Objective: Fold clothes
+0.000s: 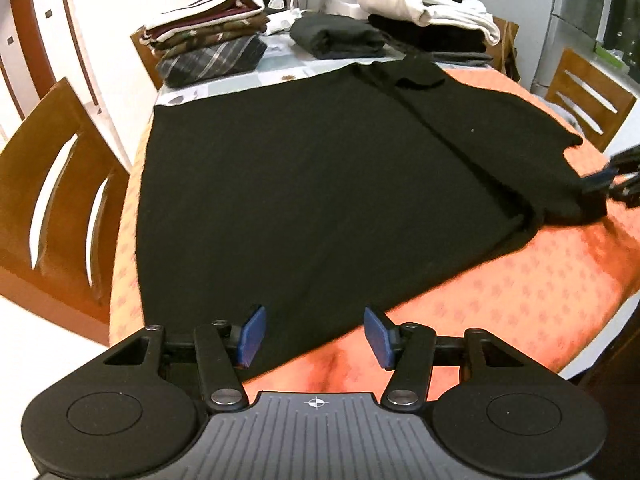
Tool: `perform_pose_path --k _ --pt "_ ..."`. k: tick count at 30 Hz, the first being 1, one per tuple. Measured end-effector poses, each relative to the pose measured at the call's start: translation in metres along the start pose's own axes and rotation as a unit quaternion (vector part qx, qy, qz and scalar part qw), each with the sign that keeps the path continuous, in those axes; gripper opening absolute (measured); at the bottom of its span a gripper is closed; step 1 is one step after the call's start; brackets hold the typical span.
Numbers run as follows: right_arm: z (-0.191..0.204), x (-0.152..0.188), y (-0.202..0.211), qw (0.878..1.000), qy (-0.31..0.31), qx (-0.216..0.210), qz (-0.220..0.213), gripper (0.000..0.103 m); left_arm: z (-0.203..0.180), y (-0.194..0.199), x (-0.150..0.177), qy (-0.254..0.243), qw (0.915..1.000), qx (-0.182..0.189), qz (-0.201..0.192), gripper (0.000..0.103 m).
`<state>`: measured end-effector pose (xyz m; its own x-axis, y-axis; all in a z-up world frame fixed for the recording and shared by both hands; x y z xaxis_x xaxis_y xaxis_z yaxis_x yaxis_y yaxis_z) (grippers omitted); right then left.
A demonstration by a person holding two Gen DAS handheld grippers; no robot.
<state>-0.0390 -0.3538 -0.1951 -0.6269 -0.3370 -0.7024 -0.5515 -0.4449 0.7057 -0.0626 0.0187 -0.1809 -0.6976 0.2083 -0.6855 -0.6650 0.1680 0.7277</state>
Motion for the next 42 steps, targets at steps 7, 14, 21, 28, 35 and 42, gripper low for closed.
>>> perform_pose_path --k 7,14,21,28,35,42 --pt "0.01 -0.008 0.015 0.998 0.064 0.004 0.003 0.039 -0.004 -0.003 0.015 -0.023 0.9997 -0.006 0.011 0.058" --pt "0.018 0.007 0.012 0.987 0.153 0.031 0.029 0.041 0.006 -0.017 0.022 -0.035 0.9982 -0.045 0.017 0.057" --pt "0.034 0.011 0.01 0.968 0.246 0.039 0.026 0.047 0.006 -0.02 0.02 -0.053 0.9978 -0.036 0.014 0.039" --pt "0.034 0.017 0.001 0.953 0.297 0.041 0.04 0.049 0.004 -0.023 0.016 -0.052 0.9979 -0.039 0.009 0.014" --pt "0.03 0.019 -0.006 0.953 0.298 0.029 0.055 0.023 0.011 -0.017 0.004 -0.015 0.9986 -0.05 -0.01 0.008" --pt "0.025 -0.016 0.014 0.958 0.282 0.053 0.019 0.016 0.018 -0.007 -0.024 0.011 0.9968 -0.066 -0.043 0.007"
Point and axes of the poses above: each gripper's, at about its wrist camera, not at the fingertips, and y roughly against the way its jaws point, z to its left, x to its underside, the point moved 8 cm from there along -y, roughly the way its jaws point, and after that the axes turned 6 degrees about -z, right-handed, at the moved point
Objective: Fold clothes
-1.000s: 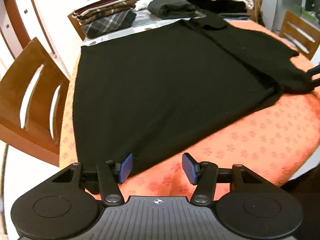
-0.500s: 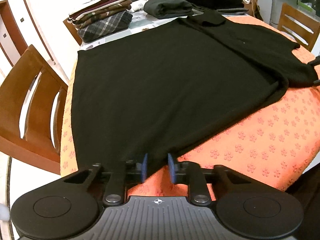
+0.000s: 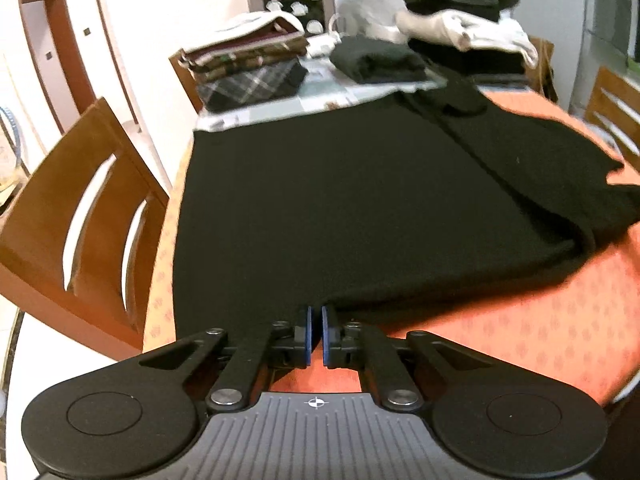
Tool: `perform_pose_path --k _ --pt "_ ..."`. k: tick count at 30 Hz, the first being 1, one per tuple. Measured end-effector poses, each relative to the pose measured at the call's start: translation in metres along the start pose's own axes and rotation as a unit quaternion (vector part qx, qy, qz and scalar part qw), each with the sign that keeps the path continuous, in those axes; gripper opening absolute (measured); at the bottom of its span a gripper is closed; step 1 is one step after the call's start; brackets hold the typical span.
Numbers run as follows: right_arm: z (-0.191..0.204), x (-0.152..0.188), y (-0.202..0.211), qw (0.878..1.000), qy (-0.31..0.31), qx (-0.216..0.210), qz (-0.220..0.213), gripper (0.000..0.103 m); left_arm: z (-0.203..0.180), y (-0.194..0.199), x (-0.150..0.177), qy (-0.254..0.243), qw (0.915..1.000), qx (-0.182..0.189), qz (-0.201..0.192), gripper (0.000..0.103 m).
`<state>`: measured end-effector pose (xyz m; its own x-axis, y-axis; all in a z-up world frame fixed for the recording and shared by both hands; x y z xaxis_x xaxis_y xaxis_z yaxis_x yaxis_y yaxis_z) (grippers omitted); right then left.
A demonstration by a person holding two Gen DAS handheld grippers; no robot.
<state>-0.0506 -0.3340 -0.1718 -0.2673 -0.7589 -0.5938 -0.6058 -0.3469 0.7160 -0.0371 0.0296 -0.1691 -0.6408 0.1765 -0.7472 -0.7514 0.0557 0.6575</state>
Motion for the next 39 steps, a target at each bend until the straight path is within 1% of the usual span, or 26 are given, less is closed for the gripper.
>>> perform_pose_path --k 5,9,11,17,23,24,25,26,27,28,29,30,31,35,39 --pt "-0.03 -0.016 0.004 0.999 -0.026 0.018 -0.007 0.016 0.008 -0.003 -0.028 0.025 0.9995 -0.008 -0.019 0.007" --pt "-0.058 -0.026 -0.007 0.998 -0.051 0.029 -0.005 0.016 0.015 -0.014 -0.05 0.022 0.9994 -0.014 -0.023 0.007" --pt "-0.071 -0.031 -0.017 0.998 -0.064 0.028 0.0 0.016 0.019 -0.024 -0.058 0.02 0.9995 -0.015 -0.018 0.007" --pt "-0.108 -0.038 -0.063 0.996 -0.089 0.015 0.023 0.016 0.026 -0.069 -0.072 -0.001 0.9996 -0.019 0.019 0.007" --pt "-0.127 -0.034 -0.116 0.993 -0.101 -0.012 0.05 0.018 0.027 -0.117 -0.071 -0.012 0.9976 -0.02 0.065 0.008" --pt "-0.129 -0.032 -0.124 0.993 -0.104 -0.016 0.055 0.02 0.028 -0.123 -0.07 -0.011 0.9973 -0.022 0.069 0.009" --pt "-0.131 -0.031 -0.132 0.992 -0.108 -0.019 0.06 0.025 0.029 -0.129 -0.069 -0.009 0.997 -0.023 0.074 0.01" --pt "-0.133 -0.029 -0.14 0.992 -0.111 -0.022 0.065 0.027 0.03 -0.135 -0.068 -0.007 0.9966 -0.024 0.078 0.012" --pt "-0.136 -0.028 -0.145 0.991 -0.115 -0.021 0.066 0.032 0.032 -0.14 -0.068 -0.003 0.9965 -0.028 0.079 0.013" --pt "-0.139 -0.028 -0.148 0.99 -0.121 -0.017 0.065 0.038 0.035 -0.142 -0.07 0.008 0.9969 -0.028 0.073 0.019" --pt "-0.142 -0.027 -0.149 0.989 -0.13 -0.013 0.064 0.04 0.038 -0.143 -0.073 0.019 0.9972 -0.028 0.066 0.023" --pt "-0.146 -0.027 -0.147 0.988 -0.141 -0.008 0.062 0.042 0.042 -0.142 -0.076 0.031 0.9974 -0.027 0.059 0.032" --pt "-0.15 -0.027 -0.146 0.987 -0.152 -0.004 0.06 0.042 0.045 -0.14 -0.079 0.043 0.9974 -0.026 0.052 0.037" --pt "-0.161 -0.03 -0.128 0.98 -0.193 0.011 0.042 0.043 0.063 -0.117 -0.093 0.081 0.996 -0.03 0.023 0.043" --pt "-0.163 -0.035 -0.101 0.973 -0.229 0.005 0.02 0.045 0.078 -0.087 -0.095 0.103 0.9942 -0.029 0.016 0.052"
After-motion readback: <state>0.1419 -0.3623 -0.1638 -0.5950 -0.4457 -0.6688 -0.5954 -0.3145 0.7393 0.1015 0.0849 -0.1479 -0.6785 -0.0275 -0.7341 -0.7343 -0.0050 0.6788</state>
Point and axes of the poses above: each gripper's, at about its wrist camera, not at the fingertips, and y roughly against the way its jaws point, z to its left, x to its underside, the point moved 8 cm from there along -y, roughly the way its jaws point, and after that the axes turned 6 degrees about -z, right-handed, at the moved point
